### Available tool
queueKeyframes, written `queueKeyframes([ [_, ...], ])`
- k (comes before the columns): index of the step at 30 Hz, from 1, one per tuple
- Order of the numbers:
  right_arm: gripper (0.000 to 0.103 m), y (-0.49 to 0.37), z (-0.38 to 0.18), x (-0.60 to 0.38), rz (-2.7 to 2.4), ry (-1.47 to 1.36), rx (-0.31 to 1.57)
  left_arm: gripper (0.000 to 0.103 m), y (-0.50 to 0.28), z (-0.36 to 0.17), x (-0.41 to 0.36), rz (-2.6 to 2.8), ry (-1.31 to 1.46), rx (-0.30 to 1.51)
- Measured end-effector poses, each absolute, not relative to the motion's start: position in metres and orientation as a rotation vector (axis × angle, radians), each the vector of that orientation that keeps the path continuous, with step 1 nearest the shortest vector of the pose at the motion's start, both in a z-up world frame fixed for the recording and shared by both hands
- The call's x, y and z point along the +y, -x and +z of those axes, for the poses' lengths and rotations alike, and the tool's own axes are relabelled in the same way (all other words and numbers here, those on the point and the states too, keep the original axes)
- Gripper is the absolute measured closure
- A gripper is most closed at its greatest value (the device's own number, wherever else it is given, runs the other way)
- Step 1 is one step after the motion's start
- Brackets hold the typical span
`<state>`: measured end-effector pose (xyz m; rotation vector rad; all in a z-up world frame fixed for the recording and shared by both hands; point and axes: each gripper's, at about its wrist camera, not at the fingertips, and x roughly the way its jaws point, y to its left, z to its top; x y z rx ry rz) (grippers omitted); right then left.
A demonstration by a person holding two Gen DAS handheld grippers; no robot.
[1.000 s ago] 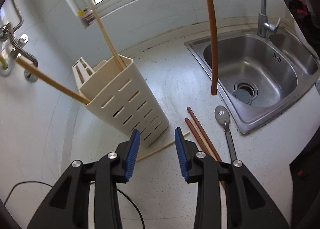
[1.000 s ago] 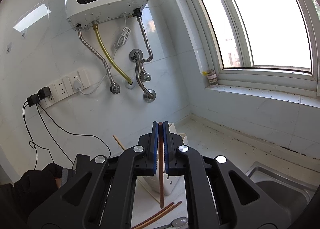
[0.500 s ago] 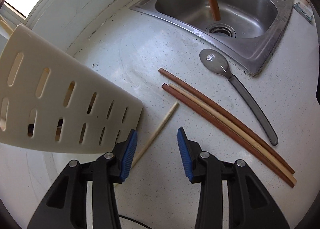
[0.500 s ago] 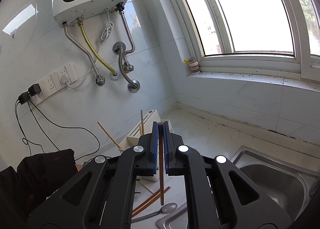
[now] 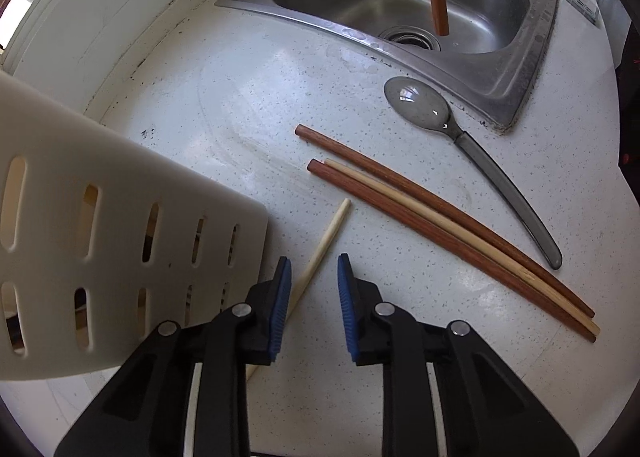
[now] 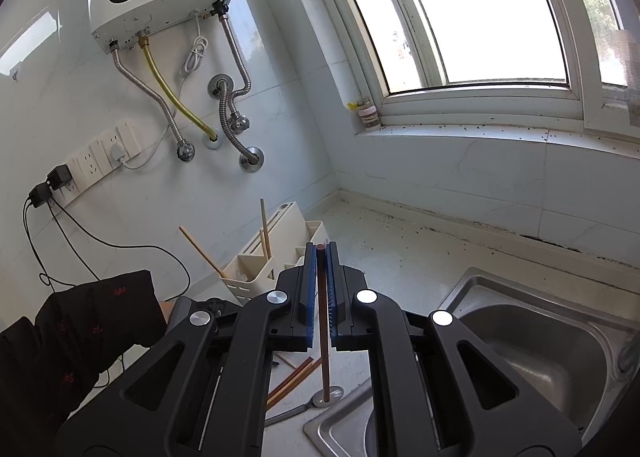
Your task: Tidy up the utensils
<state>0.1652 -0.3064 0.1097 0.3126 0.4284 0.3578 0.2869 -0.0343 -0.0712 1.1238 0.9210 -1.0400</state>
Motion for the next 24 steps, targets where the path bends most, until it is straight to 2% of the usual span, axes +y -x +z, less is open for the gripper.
queueKeyframes([
  [10, 0.098, -0.172, 0.1, -0.309, 0.361, -0.336, 0.452, 0.091, -0.301, -0.068, -0.039, -1.115, -1.047, 1.039],
  [18, 0.098, -0.178, 0.101, -0.306, 0.37, -0.334, 0.457, 0.098, -0.284, -0.072, -0.051, -1.121, -1.156, 0.979],
  [24, 0.098, -0.18, 0.103, -0.304, 0.381, -0.333, 0.453, 0.099, -0.28, -0.072, -0.056, -1.09, -1.176, 0.979],
])
